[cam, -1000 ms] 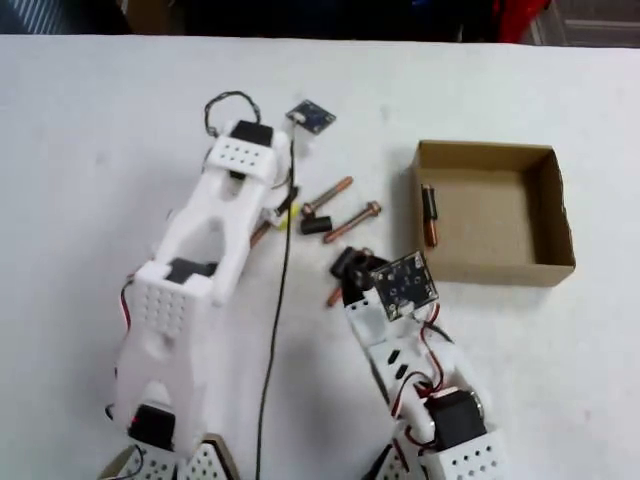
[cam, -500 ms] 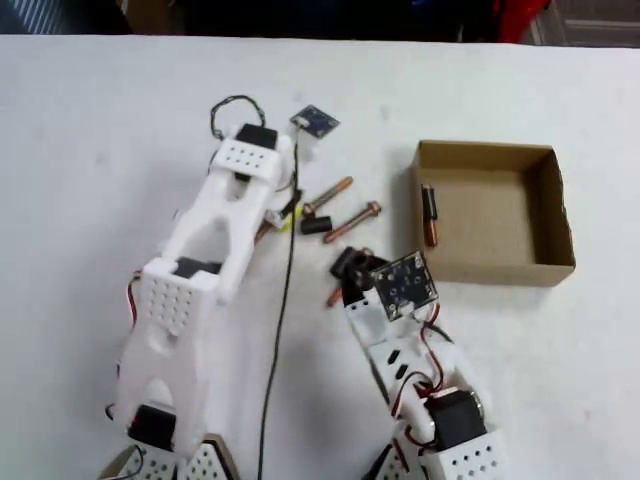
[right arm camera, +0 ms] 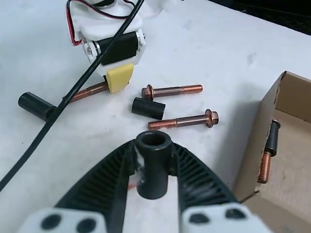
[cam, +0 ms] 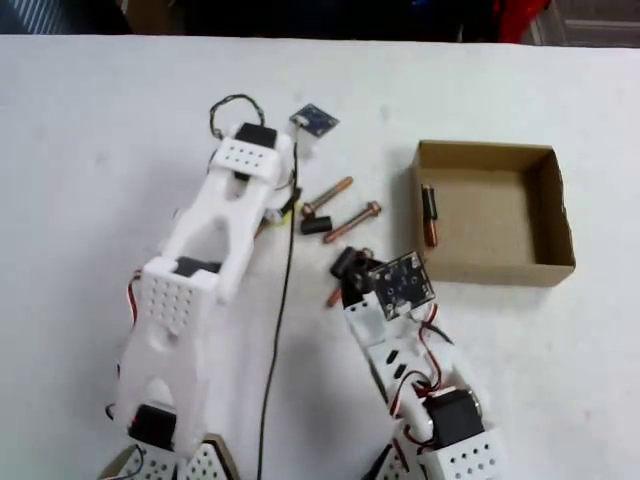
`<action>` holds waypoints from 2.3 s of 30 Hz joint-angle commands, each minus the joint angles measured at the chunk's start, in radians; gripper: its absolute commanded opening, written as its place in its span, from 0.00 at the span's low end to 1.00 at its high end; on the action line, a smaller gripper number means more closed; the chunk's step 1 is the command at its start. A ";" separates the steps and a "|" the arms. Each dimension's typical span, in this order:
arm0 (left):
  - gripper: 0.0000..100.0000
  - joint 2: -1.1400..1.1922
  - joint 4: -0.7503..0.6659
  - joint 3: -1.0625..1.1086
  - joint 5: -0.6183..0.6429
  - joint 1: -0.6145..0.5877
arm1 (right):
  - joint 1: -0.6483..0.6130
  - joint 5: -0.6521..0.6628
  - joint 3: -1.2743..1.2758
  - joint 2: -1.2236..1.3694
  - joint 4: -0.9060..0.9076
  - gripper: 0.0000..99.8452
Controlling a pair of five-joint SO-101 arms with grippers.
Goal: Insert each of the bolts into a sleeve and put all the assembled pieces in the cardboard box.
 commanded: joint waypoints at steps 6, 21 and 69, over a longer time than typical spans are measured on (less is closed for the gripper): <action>0.02 -0.269 0.083 -0.055 0.011 -0.005 | -0.045 -0.080 -0.009 -0.010 -0.025 0.02; 0.02 -0.674 0.207 -0.046 0.164 0.019 | -0.050 -0.195 0.005 -0.010 -0.243 0.02; 0.02 -1.910 -0.614 1.131 0.269 0.266 | -0.248 -0.189 0.110 -0.008 -0.526 0.02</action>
